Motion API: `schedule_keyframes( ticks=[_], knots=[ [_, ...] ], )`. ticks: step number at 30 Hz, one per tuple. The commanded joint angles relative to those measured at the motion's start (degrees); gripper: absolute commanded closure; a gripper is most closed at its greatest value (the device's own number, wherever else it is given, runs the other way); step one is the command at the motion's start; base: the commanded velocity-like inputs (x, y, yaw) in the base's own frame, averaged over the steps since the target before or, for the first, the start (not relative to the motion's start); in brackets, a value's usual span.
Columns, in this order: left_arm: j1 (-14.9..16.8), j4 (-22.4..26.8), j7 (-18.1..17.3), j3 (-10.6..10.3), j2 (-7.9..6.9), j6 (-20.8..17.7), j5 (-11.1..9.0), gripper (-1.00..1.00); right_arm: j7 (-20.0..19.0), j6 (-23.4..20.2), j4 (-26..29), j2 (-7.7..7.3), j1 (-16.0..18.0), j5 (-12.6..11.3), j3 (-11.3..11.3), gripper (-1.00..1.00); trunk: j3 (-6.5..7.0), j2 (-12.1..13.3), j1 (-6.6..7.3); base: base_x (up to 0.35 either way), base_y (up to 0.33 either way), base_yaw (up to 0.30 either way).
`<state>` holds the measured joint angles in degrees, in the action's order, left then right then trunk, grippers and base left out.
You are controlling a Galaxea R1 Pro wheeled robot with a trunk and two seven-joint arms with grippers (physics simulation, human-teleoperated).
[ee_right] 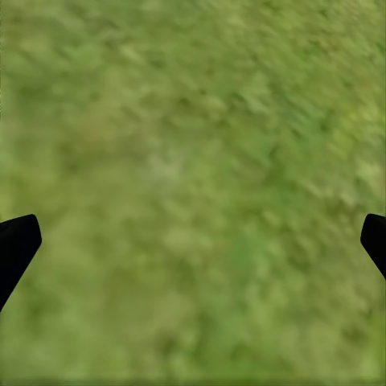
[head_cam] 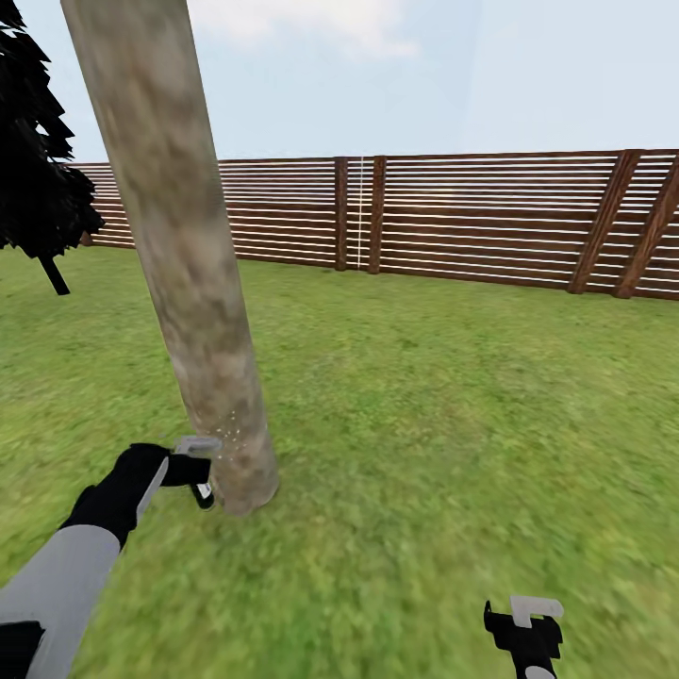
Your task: In the garden, pick up the pesticide atomizer on the floor and spray pesticide onto both trees until each tree trunk is fully covered.
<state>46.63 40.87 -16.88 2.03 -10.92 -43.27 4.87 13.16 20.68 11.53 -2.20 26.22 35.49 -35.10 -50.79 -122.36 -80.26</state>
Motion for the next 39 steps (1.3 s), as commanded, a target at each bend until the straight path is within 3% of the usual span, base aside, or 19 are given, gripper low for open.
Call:
schedule_keyframes(
  ticks=[1,2,5,7,9,12,15,16,18,20,26,39],
  knots=[
    [0.03,0.16,-0.54,0.22,-1.89,-0.39,-0.02,1.0,0.2,0.23,-0.1,0.0,0.06,0.62,-0.41,-1.0,-0.05,-0.02,0.01,0.0,0.0,0.0],
    [0.31,0.2,-0.59,0.25,-4.41,-0.46,-0.14,1.0,0.2,0.23,-0.1,0.0,0.06,0.62,-0.41,-1.0,-0.05,-0.02,0.01,0.0,0.0,0.0],
    [0.55,0.24,-0.76,0.12,-5.3,-0.49,-0.32,1.0,0.2,0.23,-0.1,0.0,0.06,0.62,-0.38,-1.0,-0.05,-0.02,0.01,0.0,0.0,0.0],
    [0.67,0.33,-0.96,0.09,-4.26,-0.55,-0.55,1.0,0.2,0.23,-0.12,0.0,0.06,0.63,-0.34,-1.0,-0.05,-0.02,0.01,0.0,0.0,0.0],
    [0.74,1.39,-0.97,0.08,-1.67,-1.0,-0.61,1.0,0.2,0.23,-0.13,0.0,0.06,0.63,-0.35,-1.0,-0.05,-0.02,0.01,0.0,0.0,0.0],
    [0.77,3.65,-0.98,-0.26,0.08,-4.97,-0.36,1.0,0.2,0.23,-0.14,0.0,0.06,0.63,-0.34,-1.0,-0.05,-0.02,0.01,0.0,0.0,0.0],
    [1.21,4.48,-1.03,-0.28,-1.46,-6.08,-0.1,1.0,0.2,0.23,-0.12,0.0,0.06,0.63,-0.35,-1.0,-0.05,-0.02,0.01,0.0,0.0,0.0],
    [1.6,4.54,-1.04,-0.23,-3.38,-6.21,-0.33,1.0,0.2,0.23,-0.11,0.0,0.06,0.63,-0.39,-1.0,-0.05,-0.02,0.01,0.0,0.0,0.0],
    [1.87,4.56,-1.1,-0.12,-5.7,-6.3,-0.63,1.0,0.2,0.23,-0.11,0.0,0.06,0.63,-0.36,-1.0,-0.05,-0.02,0.01,0.0,0.0,0.0],
    [1.92,4.58,-1.06,-0.11,-6.33,-6.3,-0.65,1.0,0.2,0.23,-0.1,0.0,0.06,0.63,-0.34,-1.0,-0.05,-0.02,0.01,0.0,0.0,0.0],
    [1.26,4.65,-1.05,-0.38,-6.14,-6.3,-0.6,1.0,0.2,0.23,-0.1,0.0,0.06,0.63,-0.34,-1.0,-0.05,-0.02,0.01,0.018,-0.02,0.0],
    [1.15,4.66,-0.9,-0.08,-5.96,-6.12,-0.74,1.0,0.23,0.23,-0.1,0.09,0.06,0.63,-0.32,-1.0,-0.05,-0.02,0.01,0.064,-0.253,0.0]
  ],
)
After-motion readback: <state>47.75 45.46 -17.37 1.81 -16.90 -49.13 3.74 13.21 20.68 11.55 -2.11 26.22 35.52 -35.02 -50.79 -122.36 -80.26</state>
